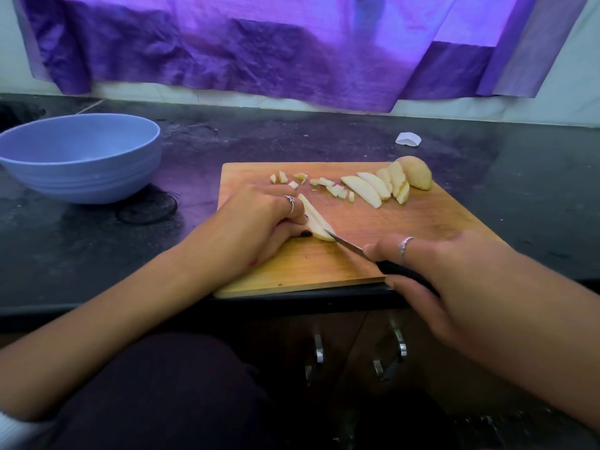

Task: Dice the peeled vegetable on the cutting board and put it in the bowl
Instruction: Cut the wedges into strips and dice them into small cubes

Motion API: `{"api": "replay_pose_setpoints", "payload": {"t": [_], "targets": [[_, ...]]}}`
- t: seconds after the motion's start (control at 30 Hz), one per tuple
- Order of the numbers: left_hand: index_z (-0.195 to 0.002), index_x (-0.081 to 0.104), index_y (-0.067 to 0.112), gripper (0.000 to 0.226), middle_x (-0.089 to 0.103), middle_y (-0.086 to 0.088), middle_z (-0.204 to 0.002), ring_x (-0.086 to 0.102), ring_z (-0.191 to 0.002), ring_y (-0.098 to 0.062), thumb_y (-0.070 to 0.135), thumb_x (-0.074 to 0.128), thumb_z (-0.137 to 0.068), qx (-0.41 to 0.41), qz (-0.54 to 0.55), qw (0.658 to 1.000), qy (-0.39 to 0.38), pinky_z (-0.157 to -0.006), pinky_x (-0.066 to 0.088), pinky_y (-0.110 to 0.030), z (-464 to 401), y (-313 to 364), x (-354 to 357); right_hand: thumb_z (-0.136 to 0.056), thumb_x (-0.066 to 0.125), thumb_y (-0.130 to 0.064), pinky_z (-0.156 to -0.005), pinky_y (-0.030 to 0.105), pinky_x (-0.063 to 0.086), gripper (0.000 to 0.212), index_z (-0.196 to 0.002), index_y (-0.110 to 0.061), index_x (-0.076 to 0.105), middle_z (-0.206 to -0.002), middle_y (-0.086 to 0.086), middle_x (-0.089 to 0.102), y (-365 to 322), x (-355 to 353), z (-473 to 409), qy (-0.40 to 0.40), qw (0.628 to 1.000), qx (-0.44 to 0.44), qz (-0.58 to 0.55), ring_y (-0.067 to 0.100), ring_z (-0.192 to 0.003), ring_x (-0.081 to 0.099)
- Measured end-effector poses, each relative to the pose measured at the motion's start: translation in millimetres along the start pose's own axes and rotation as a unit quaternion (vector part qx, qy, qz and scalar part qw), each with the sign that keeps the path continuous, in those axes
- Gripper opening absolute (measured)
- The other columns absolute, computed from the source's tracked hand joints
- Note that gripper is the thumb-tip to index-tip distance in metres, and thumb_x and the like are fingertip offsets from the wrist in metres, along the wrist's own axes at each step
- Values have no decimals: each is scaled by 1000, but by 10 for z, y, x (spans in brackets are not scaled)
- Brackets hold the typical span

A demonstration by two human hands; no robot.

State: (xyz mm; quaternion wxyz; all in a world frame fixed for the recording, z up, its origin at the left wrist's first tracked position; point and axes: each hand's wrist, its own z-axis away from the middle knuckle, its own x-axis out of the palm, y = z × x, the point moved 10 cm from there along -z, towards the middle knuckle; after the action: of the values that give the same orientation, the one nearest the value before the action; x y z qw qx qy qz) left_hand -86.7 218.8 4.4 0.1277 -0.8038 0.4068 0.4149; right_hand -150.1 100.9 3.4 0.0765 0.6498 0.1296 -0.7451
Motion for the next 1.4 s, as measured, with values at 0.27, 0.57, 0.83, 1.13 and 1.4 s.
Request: {"api": "replay_pose_setpoints", "payload": {"t": [0.27,0.57,0.83,1.13,1.4], "targets": [[-75,73,4,18,70,-4,-77,66,-70,-21,20,67,-77,-31,37,999,10,-69,45,-28,26,-35,-41,-96,40,-36,-69,35,50,17,-113,-41,42,-86,-4,57,147,-79,-167,109,994,10,-2,19,-76,54],[-100,72,11,30,67,-1,-110,57,-105,-11,31,65,-79,-41,8,999,-11,-93,42,-25,5,-113,-15,-90,50,-41,-53,16,46,36,-125,-47,45,-78,-13,56,233,-289,-170,175,978,-2,-114,5,-60,54],[-107,71,24,35,67,7,-110,57,-103,-8,47,62,-82,-5,24,984,-176,-95,41,-22,-199,-159,146,-88,54,-37,-56,19,47,34,-121,-47,51,-75,-16,58,337,-245,-97,187,971,0,-152,7,-62,57],[-108,55,30,42,45,12,-64,45,-66,-4,60,54,-79,-150,-65,977,-138,-66,41,-31,-157,-190,140,-83,52,-42,-54,12,41,31,-113,-49,55,-74,-20,58,425,-170,-30,194,964,5,-180,3,-69,57],[-115,55,26,41,45,13,-76,42,-80,-10,51,61,-83,-177,-56,973,-135,-68,33,-24,-193,-135,241,-85,50,-40,-58,27,48,31,-108,-27,66,-62,-6,58,442,-84,-53,191,960,17,-205,8,-58,54]]}}
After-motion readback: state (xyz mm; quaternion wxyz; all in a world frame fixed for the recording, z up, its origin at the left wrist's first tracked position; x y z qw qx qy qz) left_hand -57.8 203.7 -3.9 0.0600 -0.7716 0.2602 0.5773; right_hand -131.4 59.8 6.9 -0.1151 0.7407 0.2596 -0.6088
